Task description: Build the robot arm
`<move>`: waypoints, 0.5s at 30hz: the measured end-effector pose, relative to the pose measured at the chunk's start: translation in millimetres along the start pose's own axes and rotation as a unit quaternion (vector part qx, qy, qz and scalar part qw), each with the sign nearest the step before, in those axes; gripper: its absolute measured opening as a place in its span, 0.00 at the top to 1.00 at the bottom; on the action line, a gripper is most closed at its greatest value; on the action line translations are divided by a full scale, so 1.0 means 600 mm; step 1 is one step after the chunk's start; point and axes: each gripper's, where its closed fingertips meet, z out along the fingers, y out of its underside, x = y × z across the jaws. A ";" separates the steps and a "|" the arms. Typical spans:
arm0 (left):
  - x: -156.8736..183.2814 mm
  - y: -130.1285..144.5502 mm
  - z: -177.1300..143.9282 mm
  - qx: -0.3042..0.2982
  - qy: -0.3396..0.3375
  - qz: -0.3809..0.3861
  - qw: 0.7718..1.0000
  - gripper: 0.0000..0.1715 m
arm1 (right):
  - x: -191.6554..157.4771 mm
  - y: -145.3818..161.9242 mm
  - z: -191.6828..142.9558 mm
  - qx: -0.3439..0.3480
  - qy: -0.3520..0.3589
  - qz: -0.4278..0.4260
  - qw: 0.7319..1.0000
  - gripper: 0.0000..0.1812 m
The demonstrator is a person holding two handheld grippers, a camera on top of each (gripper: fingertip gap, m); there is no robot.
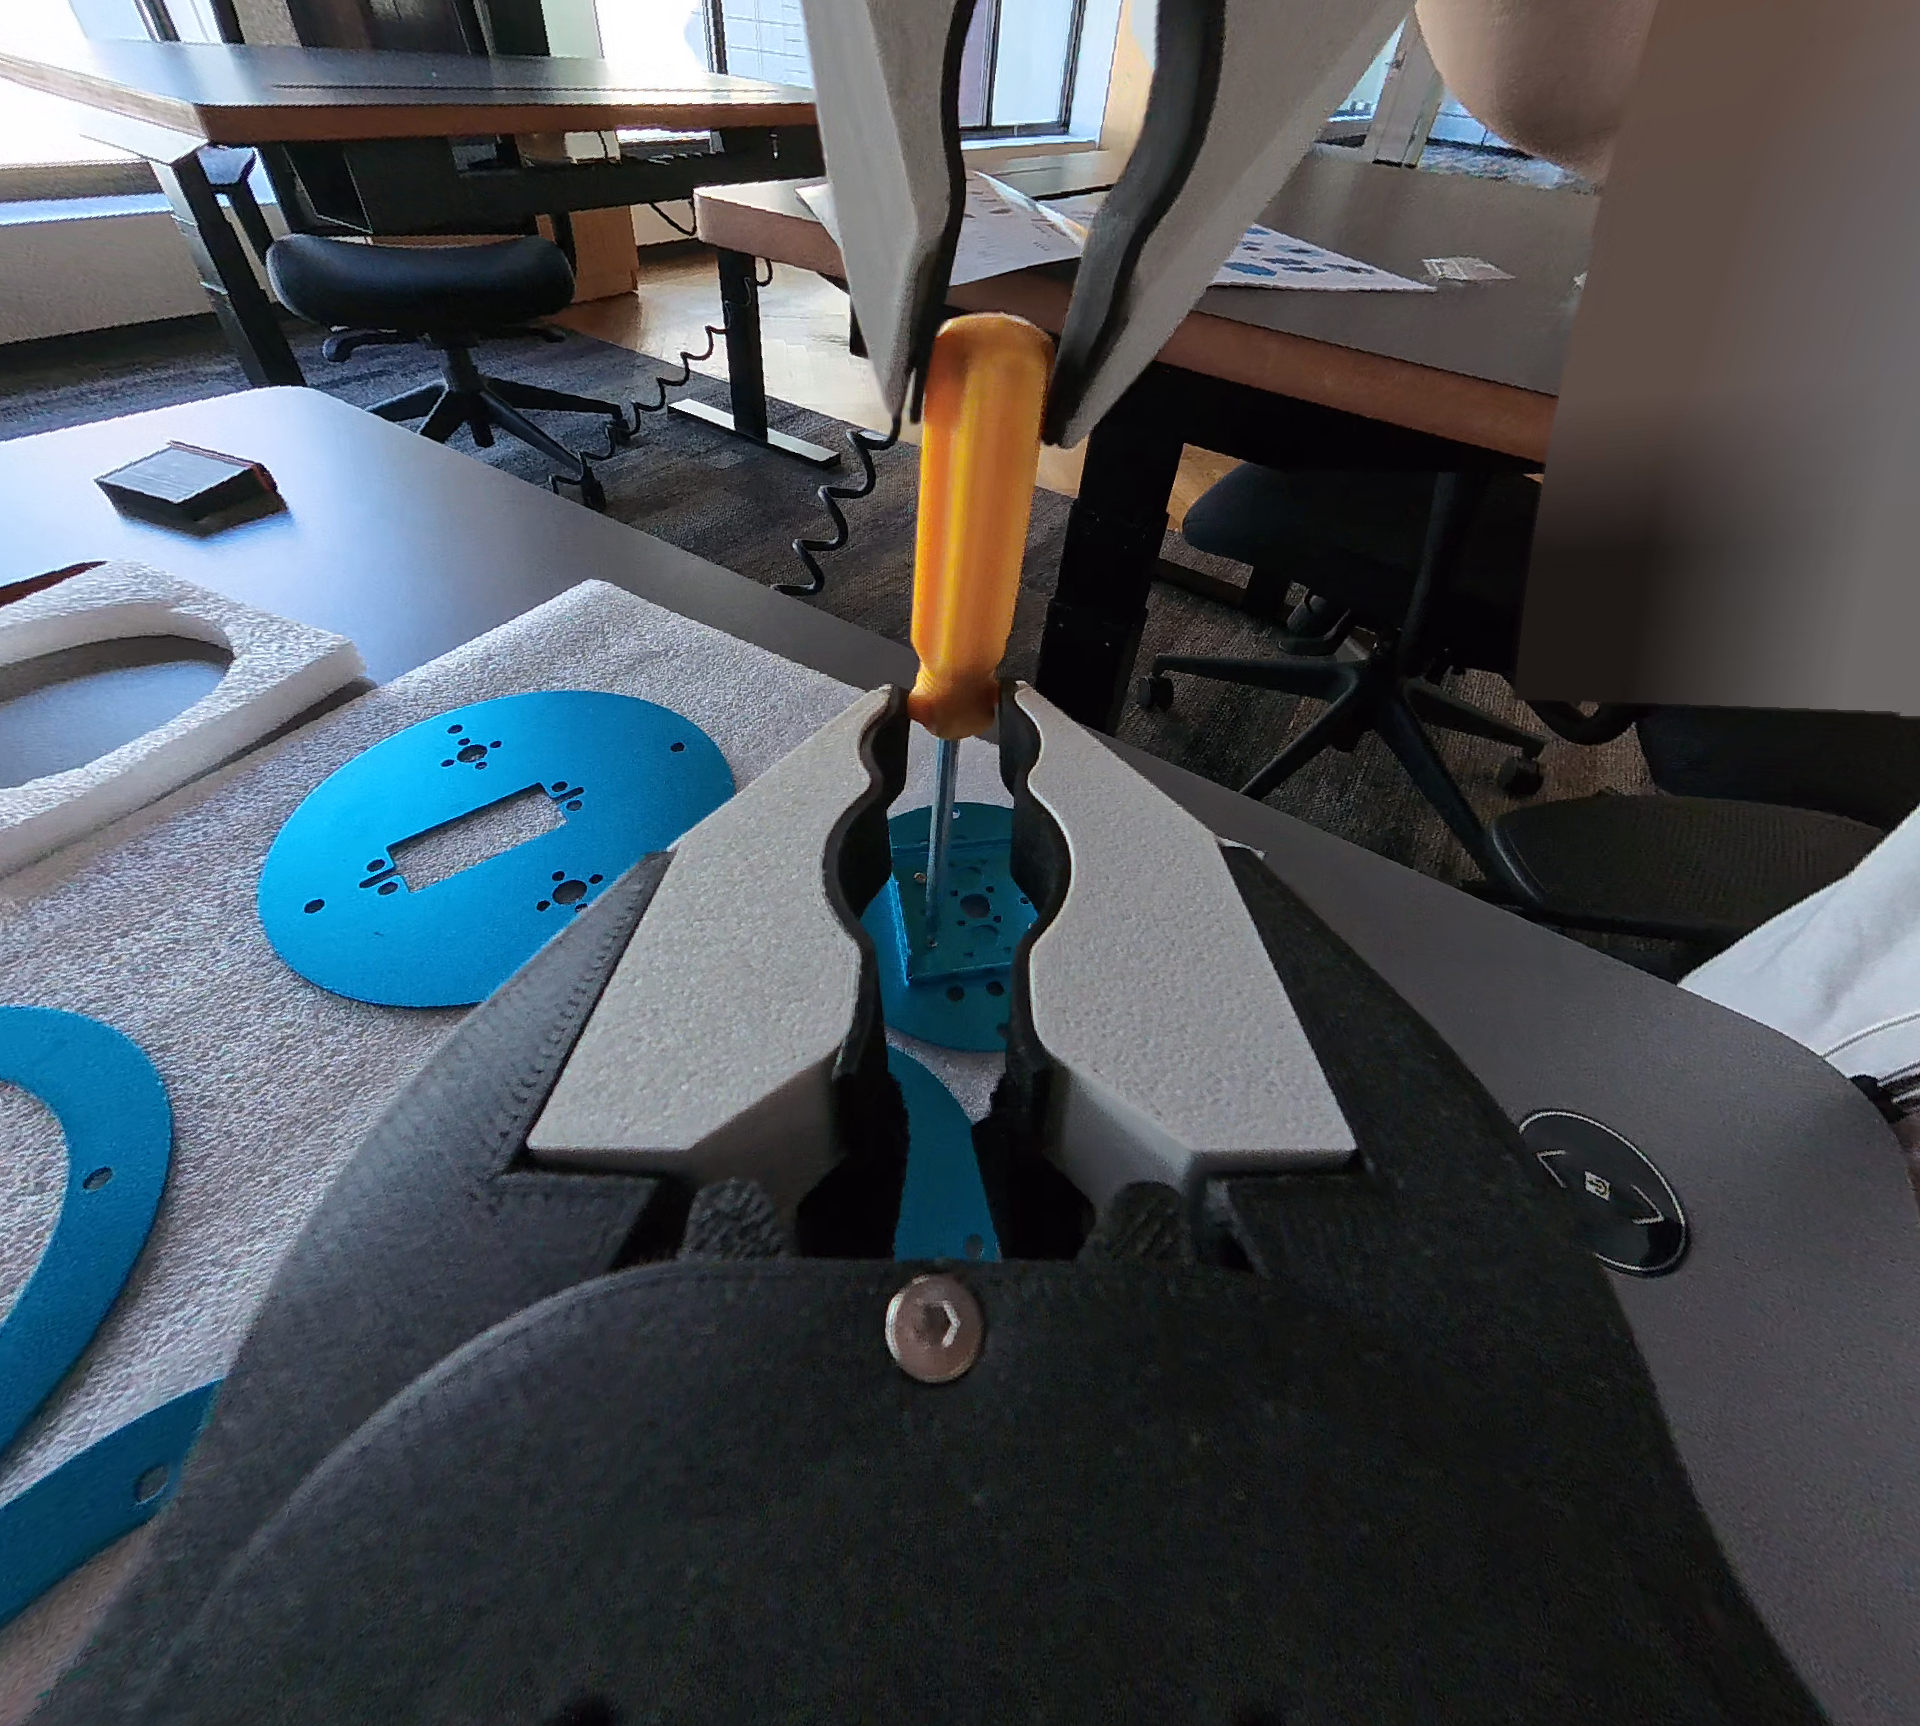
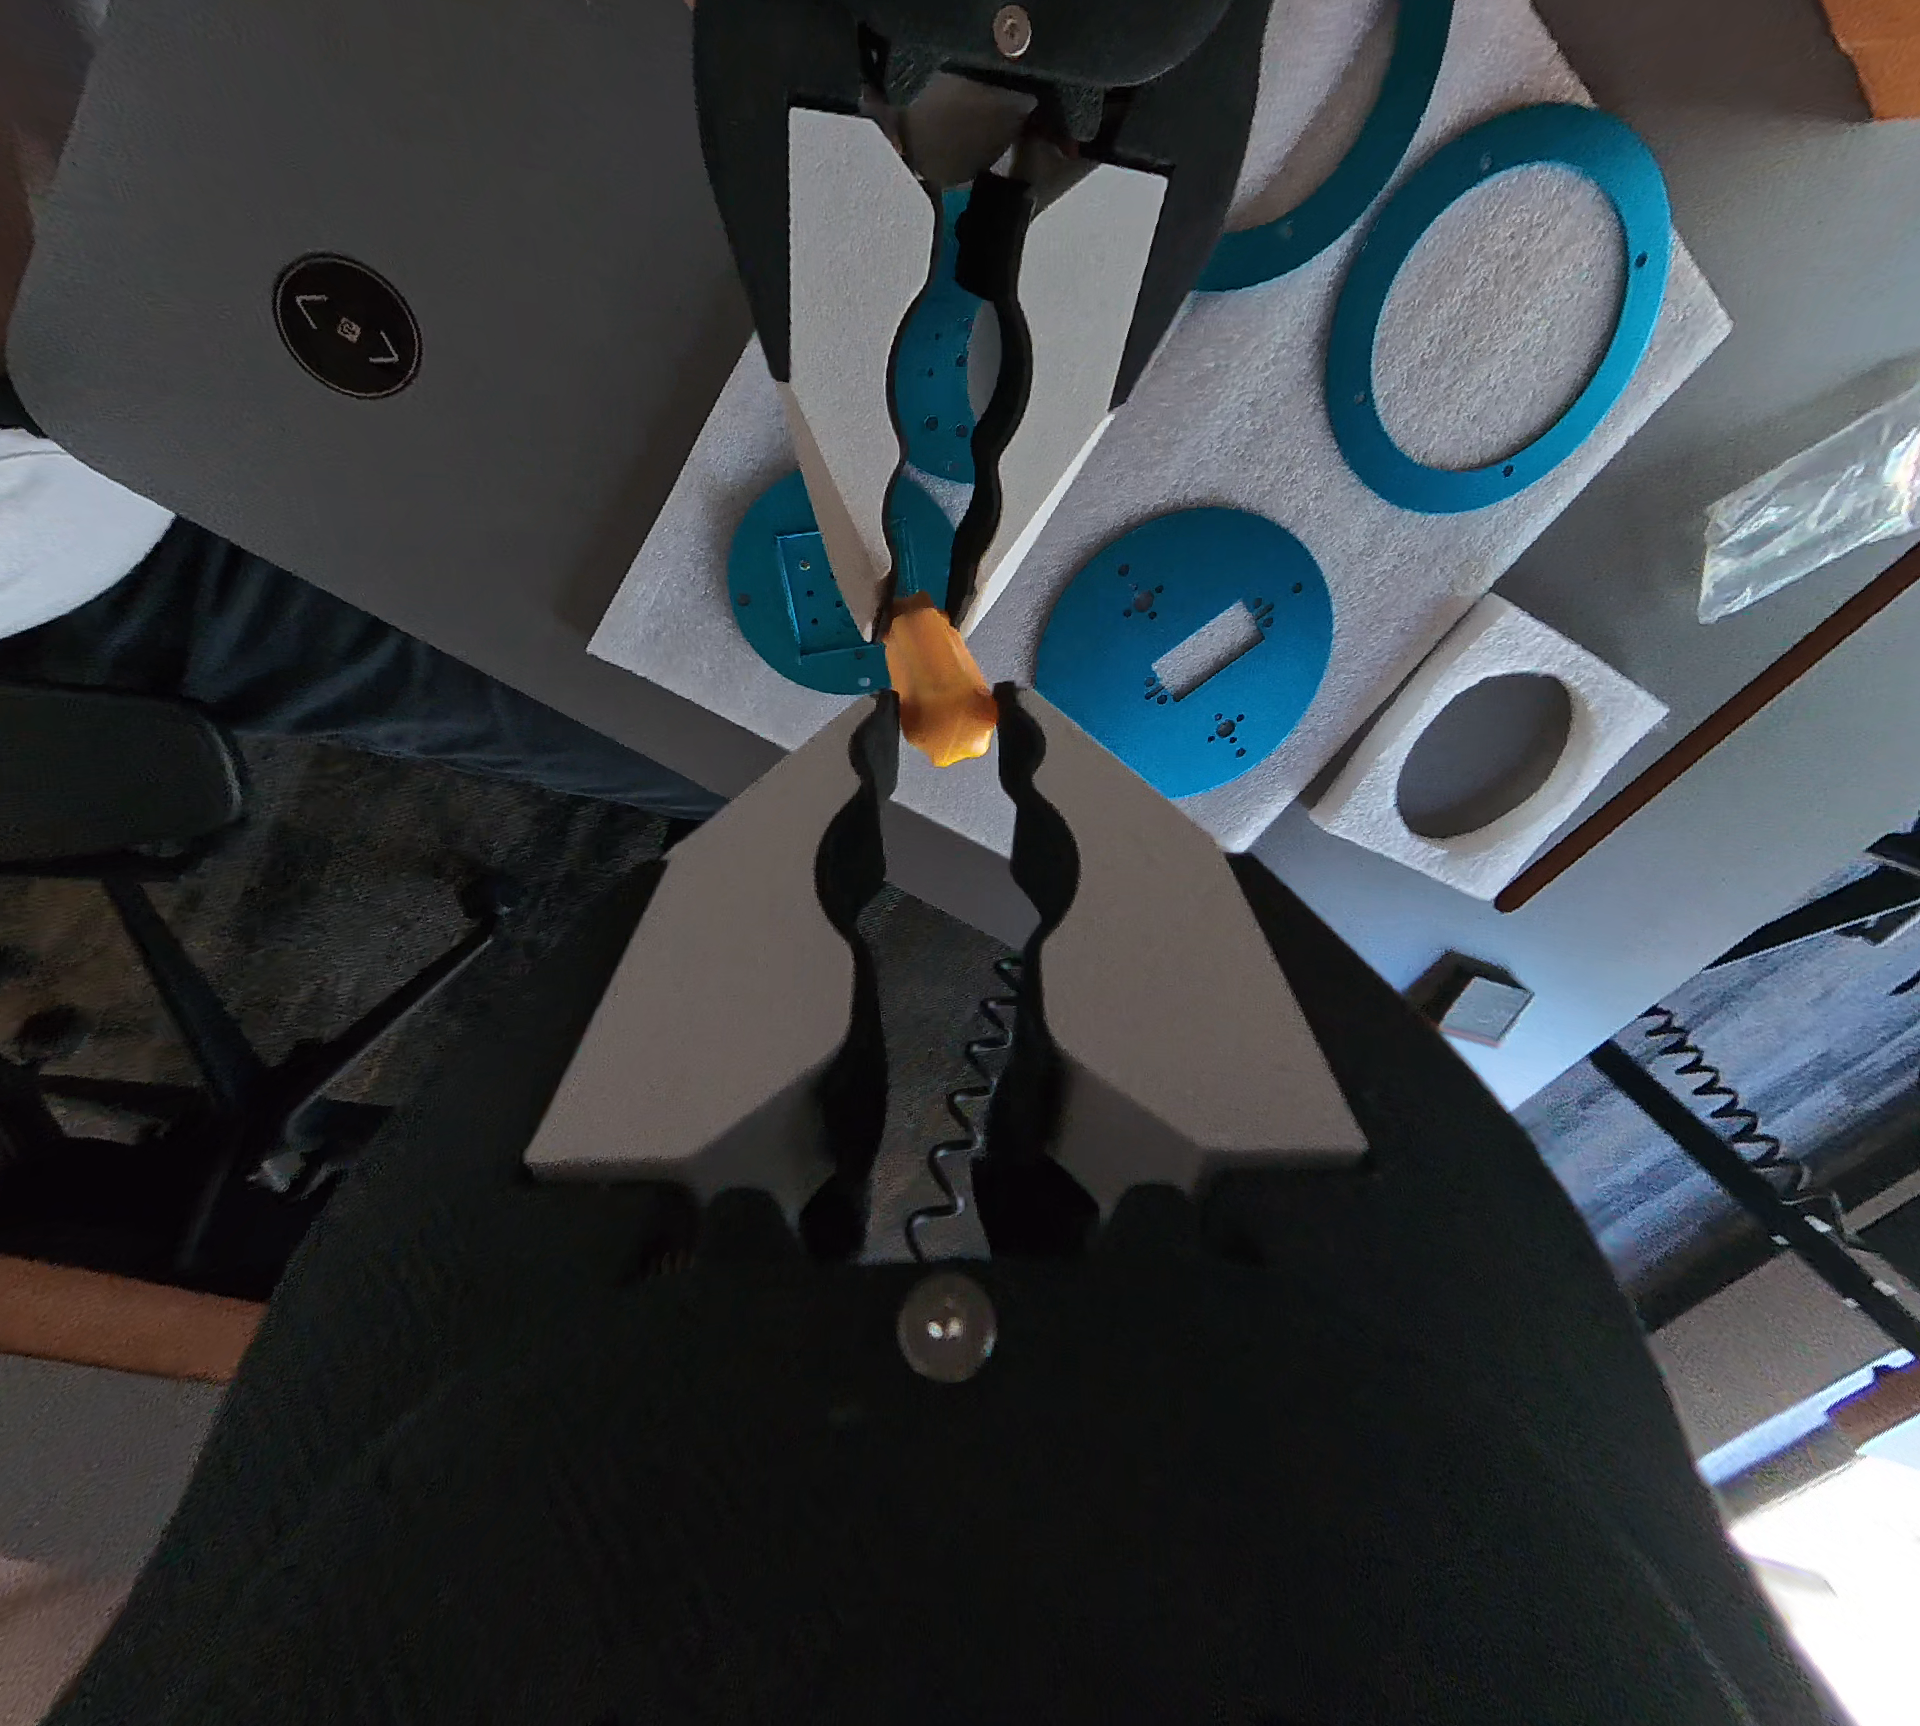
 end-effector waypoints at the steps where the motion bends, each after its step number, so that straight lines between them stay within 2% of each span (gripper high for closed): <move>1: 0.000 0.000 0.000 0.000 0.000 -0.001 1.000 0.91 | 0.000 0.000 0.000 -0.006 -0.003 0.019 1.000 0.90; 7: 0.003 0.001 0.002 -0.003 0.004 0.002 1.000 0.91 | -0.002 0.011 -0.001 -0.051 0.002 0.182 0.982 0.91; 10: 0.002 0.001 0.001 -0.002 0.004 0.001 1.000 0.91 | 0.000 0.009 -0.001 -0.050 0.013 0.155 0.987 0.91; 13: 0.002 0.000 0.000 -0.001 0.005 -0.002 1.000 0.91 | -0.006 0.000 -0.001 -0.029 0.011 0.072 0.997 0.86; 15: 0.002 0.001 0.000 -0.001 0.004 0.000 1.000 0.91 | -0.002 0.003 0.000 -0.031 0.021 0.040 0.998 0.88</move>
